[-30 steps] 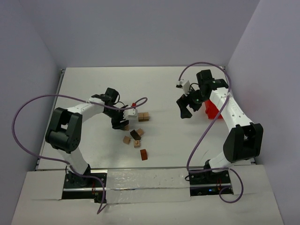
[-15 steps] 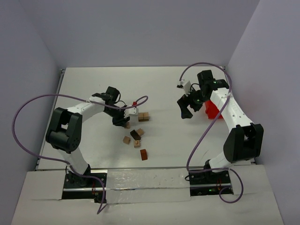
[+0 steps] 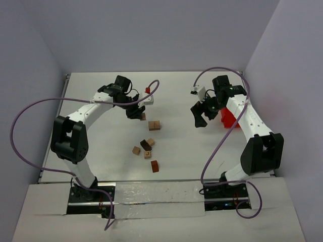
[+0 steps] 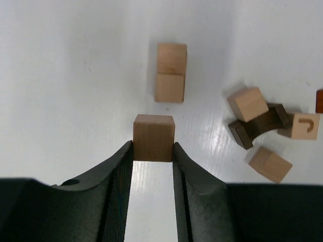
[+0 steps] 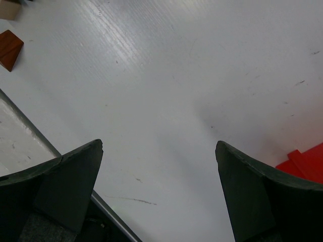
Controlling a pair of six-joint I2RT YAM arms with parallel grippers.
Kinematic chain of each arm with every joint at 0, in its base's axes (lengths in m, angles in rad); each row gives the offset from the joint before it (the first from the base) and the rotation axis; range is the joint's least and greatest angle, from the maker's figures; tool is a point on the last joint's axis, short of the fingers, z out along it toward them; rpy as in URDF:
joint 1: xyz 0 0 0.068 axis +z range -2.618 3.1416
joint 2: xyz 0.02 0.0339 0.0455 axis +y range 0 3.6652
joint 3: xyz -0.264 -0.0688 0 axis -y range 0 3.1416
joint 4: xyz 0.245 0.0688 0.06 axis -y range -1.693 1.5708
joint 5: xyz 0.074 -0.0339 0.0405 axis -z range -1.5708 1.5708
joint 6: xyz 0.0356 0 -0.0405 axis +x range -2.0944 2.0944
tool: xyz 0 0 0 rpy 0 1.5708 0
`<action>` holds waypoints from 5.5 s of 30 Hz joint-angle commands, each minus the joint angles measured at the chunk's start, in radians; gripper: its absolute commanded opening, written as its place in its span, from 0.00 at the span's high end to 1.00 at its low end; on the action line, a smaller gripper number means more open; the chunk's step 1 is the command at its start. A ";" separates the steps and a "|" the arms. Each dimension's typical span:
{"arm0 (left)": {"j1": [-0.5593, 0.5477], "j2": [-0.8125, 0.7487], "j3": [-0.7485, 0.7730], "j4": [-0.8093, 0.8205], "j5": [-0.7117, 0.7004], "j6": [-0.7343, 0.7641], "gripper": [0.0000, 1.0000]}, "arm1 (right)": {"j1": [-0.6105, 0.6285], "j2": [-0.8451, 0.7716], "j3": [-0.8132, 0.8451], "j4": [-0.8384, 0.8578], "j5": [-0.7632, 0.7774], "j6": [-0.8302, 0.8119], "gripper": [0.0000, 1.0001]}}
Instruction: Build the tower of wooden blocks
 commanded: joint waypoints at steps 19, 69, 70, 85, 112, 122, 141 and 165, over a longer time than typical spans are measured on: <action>-0.143 0.137 0.177 0.004 -0.082 -0.140 0.82 | -0.006 0.006 0.035 0.023 -0.012 0.019 0.00; -0.151 0.180 0.140 0.023 -0.128 -0.132 0.66 | 0.001 0.035 0.068 0.001 -0.029 0.002 0.00; -0.152 0.183 0.140 0.023 -0.129 -0.132 0.65 | 0.000 0.034 0.065 0.001 -0.029 0.000 0.00; -0.153 0.176 0.156 -0.002 -0.122 -0.125 0.35 | 0.000 0.027 0.057 0.003 -0.029 0.000 0.00; 0.248 -0.447 -0.004 0.095 -0.010 -0.535 0.12 | 0.674 0.002 -0.138 0.535 0.230 0.545 0.27; 0.274 -0.557 -0.096 0.090 -0.024 -0.589 0.12 | 0.771 0.181 -0.073 0.591 0.399 0.649 0.43; 0.285 -0.524 -0.071 0.089 -0.002 -0.568 0.11 | 0.805 0.309 -0.079 0.659 0.480 0.703 0.39; 0.285 -0.567 -0.133 0.086 -0.010 -0.516 0.11 | 0.802 0.271 -0.123 0.670 0.461 0.633 0.79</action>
